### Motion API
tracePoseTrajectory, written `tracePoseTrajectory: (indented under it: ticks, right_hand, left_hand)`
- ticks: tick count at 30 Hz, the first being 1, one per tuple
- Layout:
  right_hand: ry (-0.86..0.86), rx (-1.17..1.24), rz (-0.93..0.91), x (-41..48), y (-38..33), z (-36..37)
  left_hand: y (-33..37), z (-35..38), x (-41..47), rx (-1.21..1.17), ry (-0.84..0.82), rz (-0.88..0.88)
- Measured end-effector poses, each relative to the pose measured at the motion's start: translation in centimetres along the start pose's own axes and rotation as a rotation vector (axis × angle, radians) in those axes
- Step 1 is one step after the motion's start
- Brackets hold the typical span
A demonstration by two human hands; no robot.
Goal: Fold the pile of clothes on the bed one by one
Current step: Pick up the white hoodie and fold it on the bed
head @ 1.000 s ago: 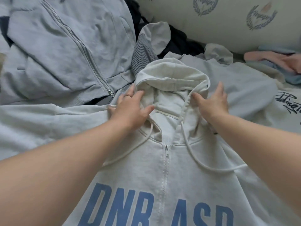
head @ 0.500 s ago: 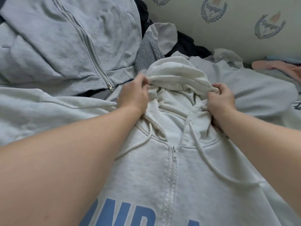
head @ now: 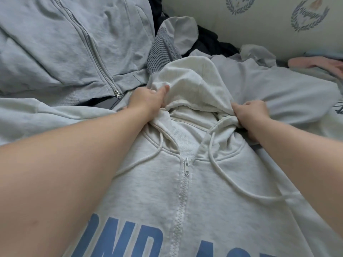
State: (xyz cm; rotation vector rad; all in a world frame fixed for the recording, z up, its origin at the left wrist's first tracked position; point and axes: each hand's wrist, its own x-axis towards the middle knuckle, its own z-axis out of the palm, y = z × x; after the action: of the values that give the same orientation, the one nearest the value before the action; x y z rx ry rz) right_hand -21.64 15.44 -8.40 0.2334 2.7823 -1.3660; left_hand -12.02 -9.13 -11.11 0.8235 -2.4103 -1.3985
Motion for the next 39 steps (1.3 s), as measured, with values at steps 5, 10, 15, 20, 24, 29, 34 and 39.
tracePoseTrajectory:
  ticks: [5, 10, 15, 20, 24, 29, 34, 39]
  right_hand:
    - [-0.149, 0.119, 0.049, 0.2, -0.2, -0.6]
    - [-0.24, 0.273, 0.004, -0.3, 0.3, -0.3]
    - [-0.295, 0.388, -0.015, -1.4, 0.7, -0.6]
    - [-0.247, 0.384, -0.127, -3.3, -0.9, -5.5]
    - [-0.172, 0.124, -0.422, -8.0, -1.2, -8.4]
    - [-0.285, -0.444, -0.659, -16.1, 3.1, -8.9]
    - [-0.106, -0.418, -0.658, -20.0, 2.7, -8.9]
    - [-0.396, -0.603, -0.657, -23.0, 2.4, -5.0]
  left_hand:
    - [-0.7, 0.7, 0.4, 0.024, 0.134, -0.041]
    - [-1.5, 0.5, 0.8, -0.193, 0.021, -0.019]
    - [-0.8, -0.6, -1.0, -0.287, 0.034, 0.058]
    - [1.2, -4.8, -4.0, -0.456, -0.005, 0.086]
    - [0.9, -7.9, -9.4, -0.239, -0.036, 0.169]
    - [-2.7, -10.9, -17.3, 0.478, -0.135, 0.174]
    - [-2.9, -11.7, -21.5, 0.416, 0.063, 0.262]
    - [-0.8, -8.9, -21.8, 0.613, -0.283, 0.356]
